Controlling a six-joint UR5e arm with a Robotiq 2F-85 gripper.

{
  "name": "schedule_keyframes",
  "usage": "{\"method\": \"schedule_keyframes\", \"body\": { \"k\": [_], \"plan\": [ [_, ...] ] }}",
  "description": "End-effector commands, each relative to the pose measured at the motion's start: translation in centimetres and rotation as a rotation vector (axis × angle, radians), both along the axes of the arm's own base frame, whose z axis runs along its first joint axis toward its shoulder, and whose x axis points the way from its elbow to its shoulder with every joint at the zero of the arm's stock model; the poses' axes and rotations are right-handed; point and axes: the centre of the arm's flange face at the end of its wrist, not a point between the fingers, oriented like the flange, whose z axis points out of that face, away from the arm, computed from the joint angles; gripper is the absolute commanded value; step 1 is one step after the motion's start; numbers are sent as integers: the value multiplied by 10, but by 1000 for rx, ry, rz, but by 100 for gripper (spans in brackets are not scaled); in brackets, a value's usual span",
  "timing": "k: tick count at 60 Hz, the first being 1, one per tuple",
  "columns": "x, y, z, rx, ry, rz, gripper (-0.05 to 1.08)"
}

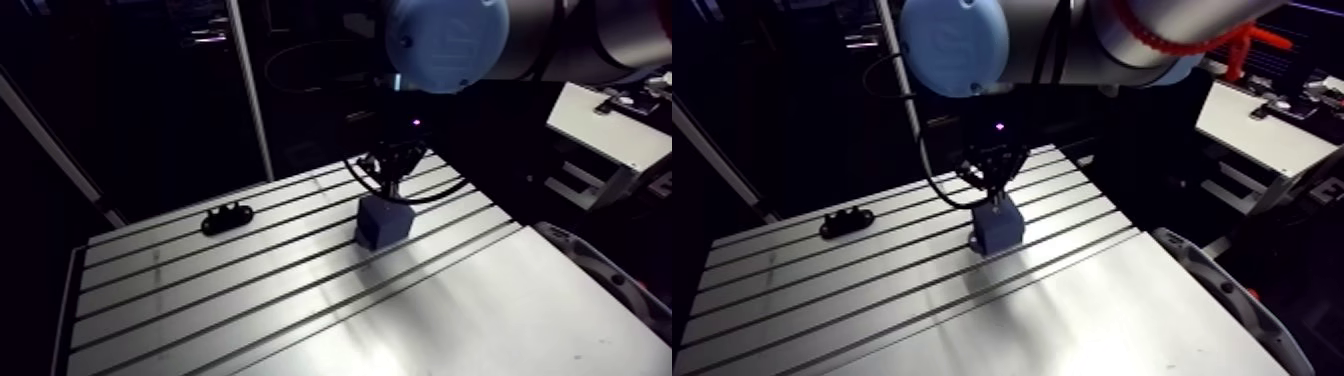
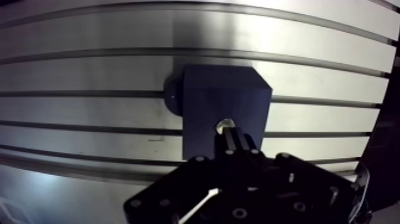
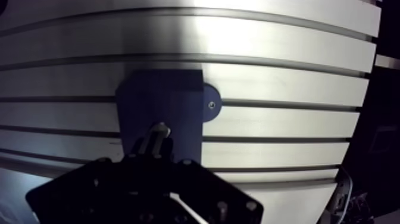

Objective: Pick up the M10 bolt and insert it into the hex recess until seated.

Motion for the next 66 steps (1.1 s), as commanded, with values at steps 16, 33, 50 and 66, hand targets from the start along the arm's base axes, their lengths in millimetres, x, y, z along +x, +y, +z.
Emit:
{"method": "schedule_keyframes", "body": {
  "k": [16,33,50,66],
  "plan": [
    [9,-8,85,0,3,-54,0],
    [2,-44,153,9,-49,-129,0],
    [-11,-118,204,39,-4,-106,0],
    [-18,-177,240,48,34,-25,0]
  ]
}}
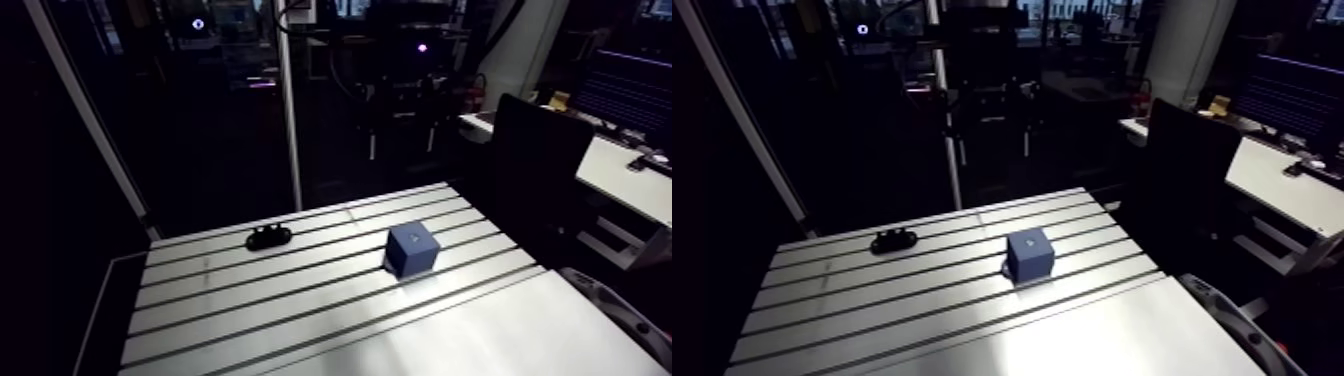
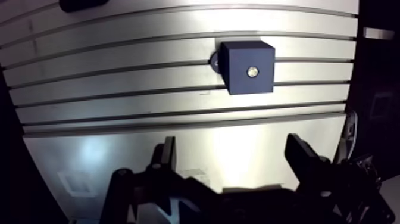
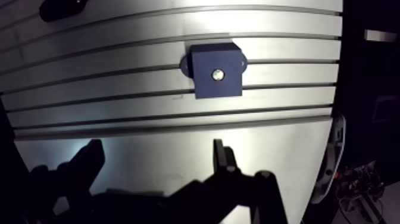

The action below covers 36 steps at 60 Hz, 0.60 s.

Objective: Pick up the M10 bolt and insert it into the hex recess until seated.

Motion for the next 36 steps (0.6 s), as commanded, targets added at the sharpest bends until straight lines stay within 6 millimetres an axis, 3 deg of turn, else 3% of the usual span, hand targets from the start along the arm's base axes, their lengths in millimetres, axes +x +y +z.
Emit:
{"method": "schedule_keyframes", "body": {
  "k": [1,17,36],
  "plan": [
    [-10,-109,78,30,50,83,0],
    [-6,-126,93,45,67,59,0],
    [-1,-128,105,44,98,49,0]
  ]
}}
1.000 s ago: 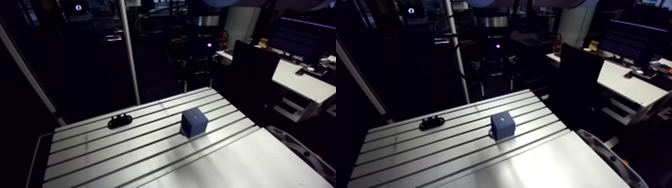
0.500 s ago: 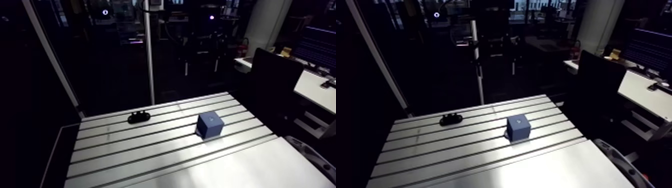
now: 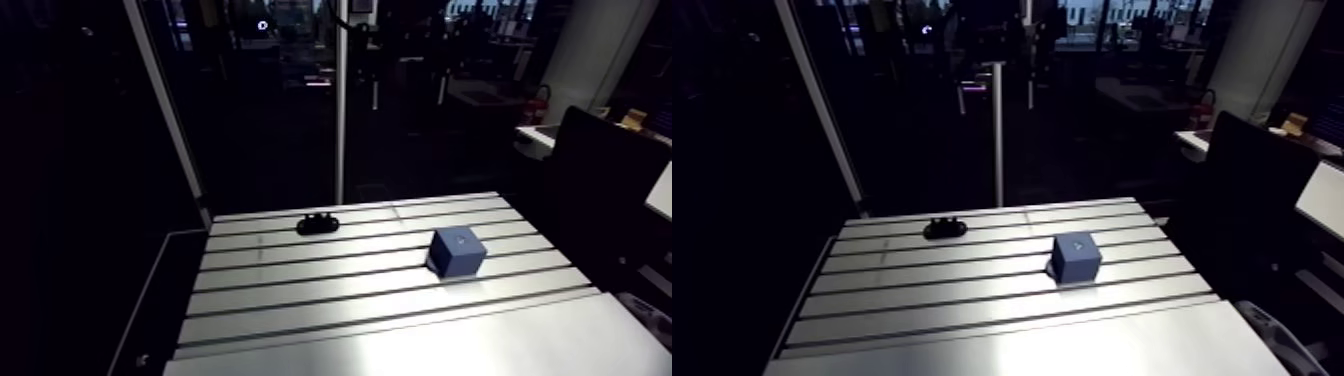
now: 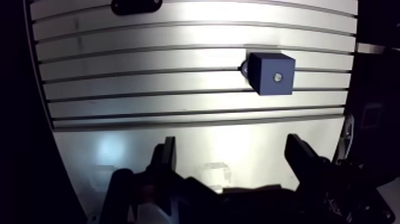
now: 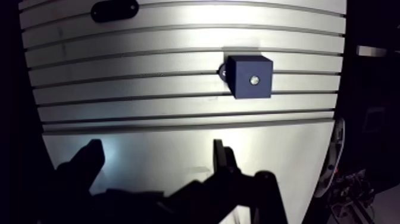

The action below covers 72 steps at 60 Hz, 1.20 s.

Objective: Pick up the M10 bolt and insert it into the hex recess until seated.

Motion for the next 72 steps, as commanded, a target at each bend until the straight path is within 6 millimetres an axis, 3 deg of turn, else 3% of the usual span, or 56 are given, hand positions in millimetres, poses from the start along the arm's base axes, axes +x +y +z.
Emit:
{"method": "schedule_keyframes", "body": {
  "k": [1,29,72],
  "plan": [
    [8,-34,33,7,46,3,0],
    [31,-63,33,-3,38,64,0],
    [54,-65,37,6,59,72,0]
  ]
}}
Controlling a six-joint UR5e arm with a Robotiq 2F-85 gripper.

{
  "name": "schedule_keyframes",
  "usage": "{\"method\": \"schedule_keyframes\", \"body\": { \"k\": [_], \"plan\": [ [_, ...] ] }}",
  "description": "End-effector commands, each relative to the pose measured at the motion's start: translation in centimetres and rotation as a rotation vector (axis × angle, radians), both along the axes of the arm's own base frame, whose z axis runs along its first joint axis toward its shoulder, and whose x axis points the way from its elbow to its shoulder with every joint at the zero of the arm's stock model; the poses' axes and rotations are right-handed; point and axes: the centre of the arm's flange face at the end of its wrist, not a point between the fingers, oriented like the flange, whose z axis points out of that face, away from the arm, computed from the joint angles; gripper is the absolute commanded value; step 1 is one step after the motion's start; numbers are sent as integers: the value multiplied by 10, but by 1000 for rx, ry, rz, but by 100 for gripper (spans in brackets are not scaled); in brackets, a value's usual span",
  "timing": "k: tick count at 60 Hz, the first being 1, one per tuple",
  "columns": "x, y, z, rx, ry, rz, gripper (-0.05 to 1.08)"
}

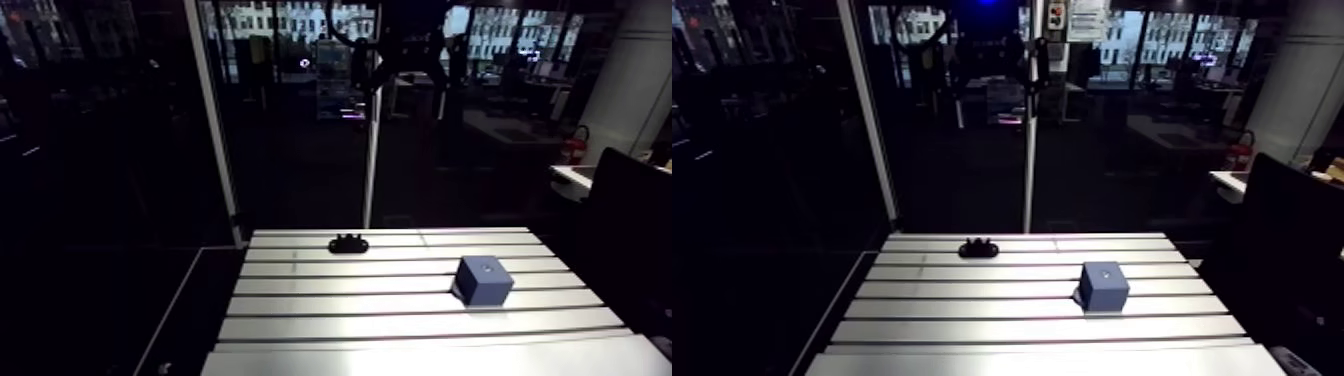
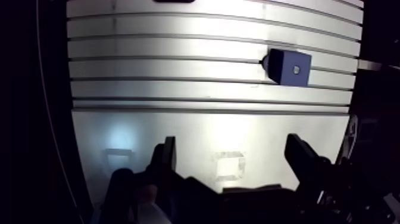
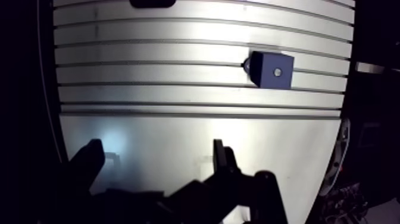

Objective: Pick up the M10 bolt and insert it into the hex recess until seated.

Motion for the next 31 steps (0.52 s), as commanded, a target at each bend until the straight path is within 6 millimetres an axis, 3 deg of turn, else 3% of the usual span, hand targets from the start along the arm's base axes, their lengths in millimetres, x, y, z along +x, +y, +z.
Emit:
{"method": "schedule_keyframes", "body": {
  "k": [1,31],
  "plan": [
    [3,0,-1,2,2,2,0],
    [-2,-2,-10,-2,-6,2,0]
  ]
}}
